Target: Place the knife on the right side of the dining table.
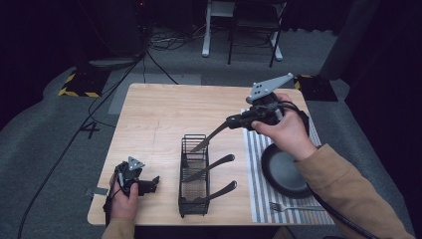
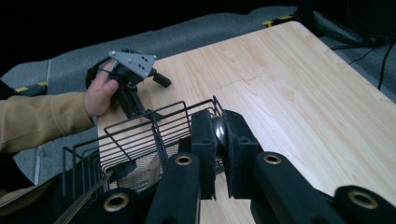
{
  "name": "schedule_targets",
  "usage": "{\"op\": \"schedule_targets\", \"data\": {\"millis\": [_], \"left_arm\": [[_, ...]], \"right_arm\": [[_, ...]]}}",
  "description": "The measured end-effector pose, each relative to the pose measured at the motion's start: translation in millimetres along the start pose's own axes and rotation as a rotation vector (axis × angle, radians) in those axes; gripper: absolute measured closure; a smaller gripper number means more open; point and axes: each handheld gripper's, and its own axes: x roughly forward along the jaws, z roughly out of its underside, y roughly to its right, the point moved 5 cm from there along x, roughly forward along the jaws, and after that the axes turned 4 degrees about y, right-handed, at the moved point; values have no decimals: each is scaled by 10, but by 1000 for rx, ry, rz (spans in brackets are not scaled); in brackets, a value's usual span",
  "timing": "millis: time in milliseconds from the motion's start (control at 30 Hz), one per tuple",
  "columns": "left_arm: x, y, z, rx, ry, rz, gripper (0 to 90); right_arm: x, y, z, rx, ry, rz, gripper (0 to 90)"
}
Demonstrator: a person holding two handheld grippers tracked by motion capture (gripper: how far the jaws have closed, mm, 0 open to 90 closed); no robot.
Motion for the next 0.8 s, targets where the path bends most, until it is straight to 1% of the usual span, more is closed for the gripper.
{"op": "schedule_targets", "data": {"millis": [67, 100, 133, 167, 200, 233, 267, 333, 367, 400, 433, 467, 600, 633, 667, 733, 767, 800], "left_arm": [[0, 0, 0, 0, 0, 0, 0], [0, 0, 0, 0, 0, 0, 0], [0, -1, 0, 0, 0, 0, 0], [0, -1, 0, 0, 0, 0, 0], [0, -1, 0, 0, 0, 0, 0], [0, -1, 0, 0, 0, 0, 0], [0, -1, 0, 0, 0, 0, 0], [1, 0, -1, 0, 0, 0, 0], [1, 0, -1, 0, 0, 0, 0], [0, 0, 0, 0, 0, 0, 0], [0, 0, 0, 0, 0, 0, 0], [1, 0, -1, 0, 0, 0, 0], [0, 0, 0, 0, 0, 0, 0], [0, 0, 0, 0, 0, 0, 0], [0, 0, 0, 0, 0, 0, 0], [1, 1, 0, 0, 0, 1, 0], [1, 1, 0, 0, 0, 1, 0], [1, 1, 0, 0, 0, 1, 0]], "right_arm": [[-106, 2, -9, 6, 16, 2, 839], [-106, 2, -9, 6, 16, 2, 839], [-217, -5, -13, 12, 36, 7, 838], [-276, -11, -13, 14, 45, 10, 838], [-276, -11, -13, 14, 45, 10, 838], [-335, -21, -13, 17, 55, 13, 838], [-458, -41, -12, 20, 74, 21, 838], [-581, -55, -13, 24, 93, 33, 838], [-581, -55, -13, 24, 93, 33, 838], [-697, -61, -13, 25, 109, 42, 838], [-697, -61, -13, 25, 109, 42, 838], [-805, -60, -7, 26, 116, 56, 839], [-996, -39, 19, 30, 129, 83, 838], [-996, -39, 19, 30, 129, 83, 838], [-1085, -20, 33, 34, 140, 94, 838], [-1174, -4, 48, 42, 153, 101, 838], [-1174, -4, 48, 42, 153, 101, 838], [-1278, 8, 63, 49, 170, 110, 839]]}}
